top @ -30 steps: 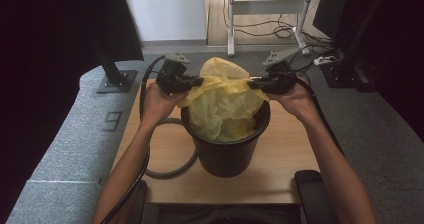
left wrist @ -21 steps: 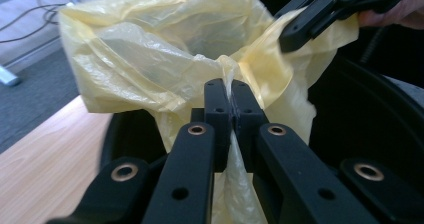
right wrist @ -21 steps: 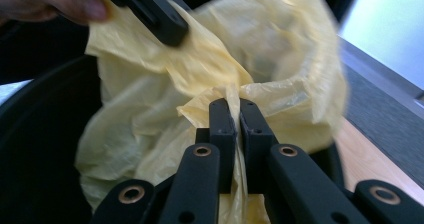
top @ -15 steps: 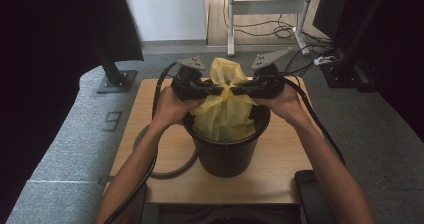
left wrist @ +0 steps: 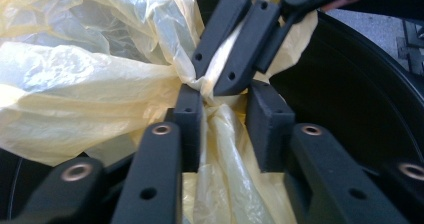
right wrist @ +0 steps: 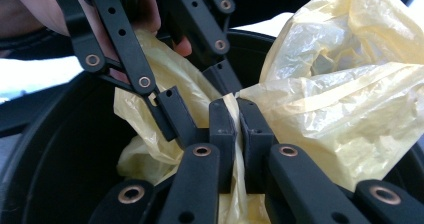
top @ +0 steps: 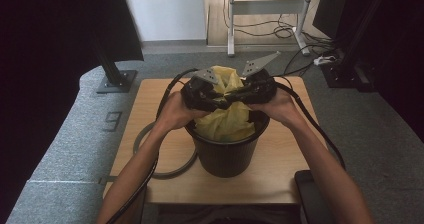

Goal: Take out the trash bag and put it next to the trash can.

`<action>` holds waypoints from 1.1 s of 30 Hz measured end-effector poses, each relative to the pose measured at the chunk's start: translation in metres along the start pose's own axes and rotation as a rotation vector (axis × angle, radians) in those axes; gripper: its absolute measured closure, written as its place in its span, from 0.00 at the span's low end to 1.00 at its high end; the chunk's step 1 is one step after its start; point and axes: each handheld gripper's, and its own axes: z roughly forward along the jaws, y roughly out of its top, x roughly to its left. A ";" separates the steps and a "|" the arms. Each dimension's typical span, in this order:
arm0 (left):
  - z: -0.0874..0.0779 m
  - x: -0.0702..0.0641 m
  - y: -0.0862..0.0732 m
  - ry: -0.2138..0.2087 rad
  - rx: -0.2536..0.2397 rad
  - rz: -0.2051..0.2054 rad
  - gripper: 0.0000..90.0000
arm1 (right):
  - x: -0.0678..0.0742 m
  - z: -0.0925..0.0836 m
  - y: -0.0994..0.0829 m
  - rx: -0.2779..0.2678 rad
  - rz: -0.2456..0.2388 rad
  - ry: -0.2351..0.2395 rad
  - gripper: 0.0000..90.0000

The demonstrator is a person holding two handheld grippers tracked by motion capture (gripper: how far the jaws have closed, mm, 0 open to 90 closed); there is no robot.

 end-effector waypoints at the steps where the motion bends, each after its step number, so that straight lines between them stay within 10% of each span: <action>1: -0.001 0.000 -0.001 -0.002 0.002 0.006 0.82 | -0.001 -0.001 -0.001 -0.009 0.009 0.013 0.95; 7: -0.004 0.005 -0.007 0.000 -0.022 -0.015 0.98 | -0.005 -0.006 -0.008 -0.049 0.057 0.048 0.77; 17: -0.013 0.007 -0.012 0.037 0.001 -0.024 0.98 | -0.006 -0.023 -0.010 -0.038 0.085 -0.096 0.17; 20: -0.015 0.005 -0.010 0.038 0.011 -0.017 0.98 | -0.010 -0.022 -0.011 0.001 0.088 -0.127 0.15; 33: -0.014 -0.004 0.016 -0.001 -0.020 0.017 0.98 | 0.005 0.018 0.005 0.117 -0.001 0.016 0.15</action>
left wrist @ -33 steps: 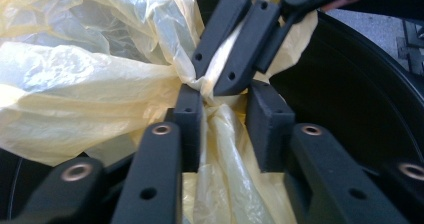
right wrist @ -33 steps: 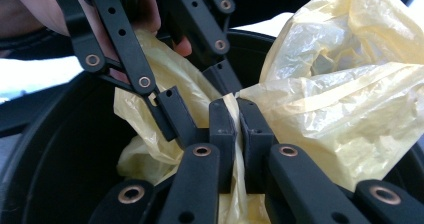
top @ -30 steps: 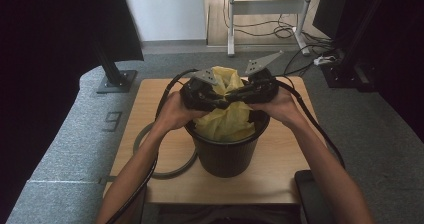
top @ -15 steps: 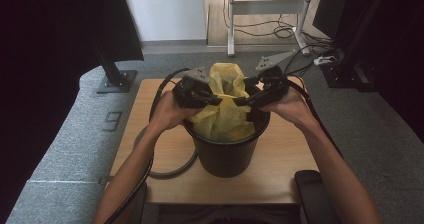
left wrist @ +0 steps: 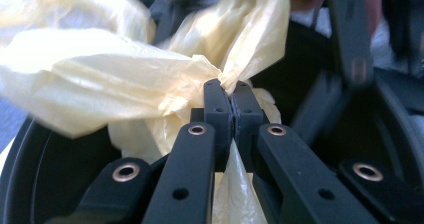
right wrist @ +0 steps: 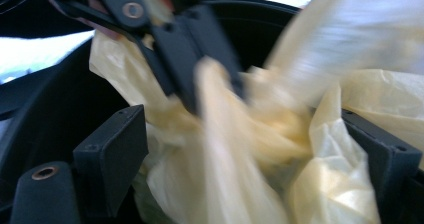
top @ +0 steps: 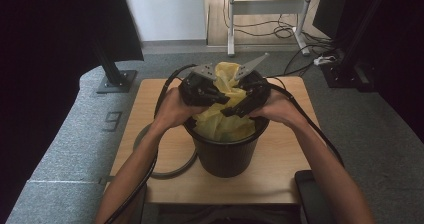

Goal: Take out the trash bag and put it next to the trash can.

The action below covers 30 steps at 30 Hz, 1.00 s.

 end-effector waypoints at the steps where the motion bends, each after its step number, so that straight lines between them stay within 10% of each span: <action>1: -0.001 -0.001 0.003 -0.012 -0.013 0.000 0.98 | 0.003 0.002 0.002 0.004 -0.007 0.007 0.15; 4: -0.007 -0.003 0.011 -0.063 -0.070 -0.003 0.98 | 0.010 0.008 0.006 0.006 -0.026 0.007 0.21; 9: -0.013 -0.007 0.011 -0.113 -0.121 -0.005 0.95 | 0.014 0.004 0.006 -0.014 -0.051 0.012 0.68; 12: -0.020 -0.006 0.005 -0.095 -0.138 -0.023 0.68 | 0.011 -0.001 0.001 -0.019 -0.048 0.008 0.82; 23: -0.025 0.007 -0.026 -0.036 -0.023 -0.108 0.39 | -0.008 -0.033 -0.011 -0.094 0.046 -0.069 0.87; 30: -0.002 0.013 -0.033 0.011 0.150 -0.126 0.46 | -0.006 -0.050 -0.006 -0.166 0.058 -0.060 0.86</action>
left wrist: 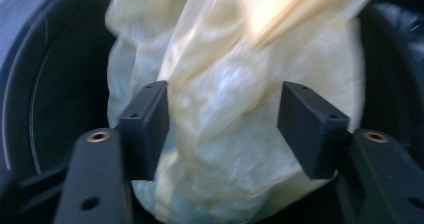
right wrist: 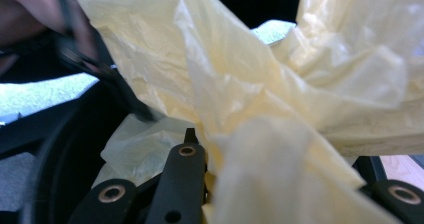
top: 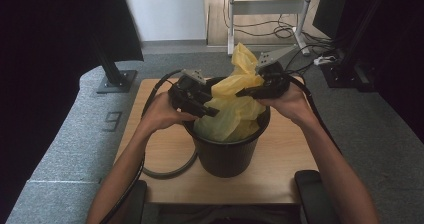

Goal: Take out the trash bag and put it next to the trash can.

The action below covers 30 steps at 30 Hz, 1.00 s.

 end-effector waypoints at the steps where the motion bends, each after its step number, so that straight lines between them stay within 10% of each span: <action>1: 0.002 0.001 0.000 0.002 0.007 -0.011 0.51 | 0.001 -0.002 0.001 -0.005 -0.001 0.006 0.87; 8: 0.001 0.002 0.005 0.019 0.009 0.029 0.98 | 0.008 0.003 0.004 0.058 -0.028 0.066 0.86; 14: -0.022 0.002 0.010 0.016 -0.186 0.004 0.99 | 0.011 0.024 -0.002 0.214 -0.058 0.045 0.83; 22: -0.011 -0.025 0.035 -0.037 -0.177 0.120 0.99 | 0.018 0.053 0.003 0.216 -0.066 0.025 0.35; 27: -0.014 -0.022 0.033 -0.093 -0.258 0.097 0.98 | 0.019 0.048 0.003 0.216 -0.058 0.064 0.68; 30: -0.017 -0.014 0.027 -0.121 -0.302 0.044 0.77 | 0.018 0.041 0.000 0.191 -0.050 0.095 0.87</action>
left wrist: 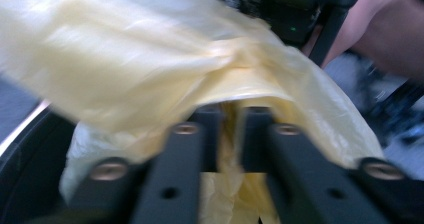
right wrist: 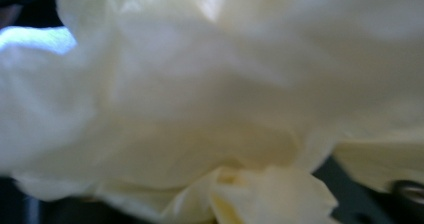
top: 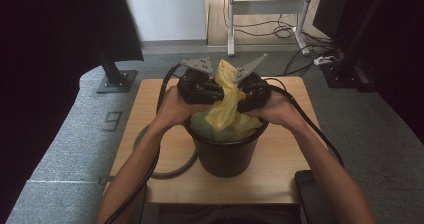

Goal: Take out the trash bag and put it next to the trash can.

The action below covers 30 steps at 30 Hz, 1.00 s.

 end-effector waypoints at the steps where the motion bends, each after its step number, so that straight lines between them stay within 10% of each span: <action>1: -0.002 0.002 -0.002 0.008 -0.006 -0.016 0.68 | 0.000 -0.002 -0.001 -0.005 0.009 -0.007 0.88; 6: -0.018 0.008 -0.013 0.085 0.018 -0.038 0.43 | -0.007 -0.013 -0.008 -0.023 0.034 -0.044 0.89; 13: -0.018 0.024 -0.041 0.105 0.138 -0.101 0.39 | -0.012 -0.031 -0.011 -0.085 0.060 -0.066 0.89; 17: -0.009 0.026 -0.046 0.119 0.209 -0.082 0.68 | -0.011 -0.034 -0.008 -0.108 0.066 -0.043 0.89; 21: -0.007 0.022 -0.037 0.153 0.150 -0.069 0.95 | -0.008 -0.026 -0.004 -0.086 0.053 -0.012 0.85; 30: -0.006 0.008 -0.014 0.035 0.014 -0.033 0.99 | -0.003 0.008 0.005 0.008 0.000 -0.065 0.27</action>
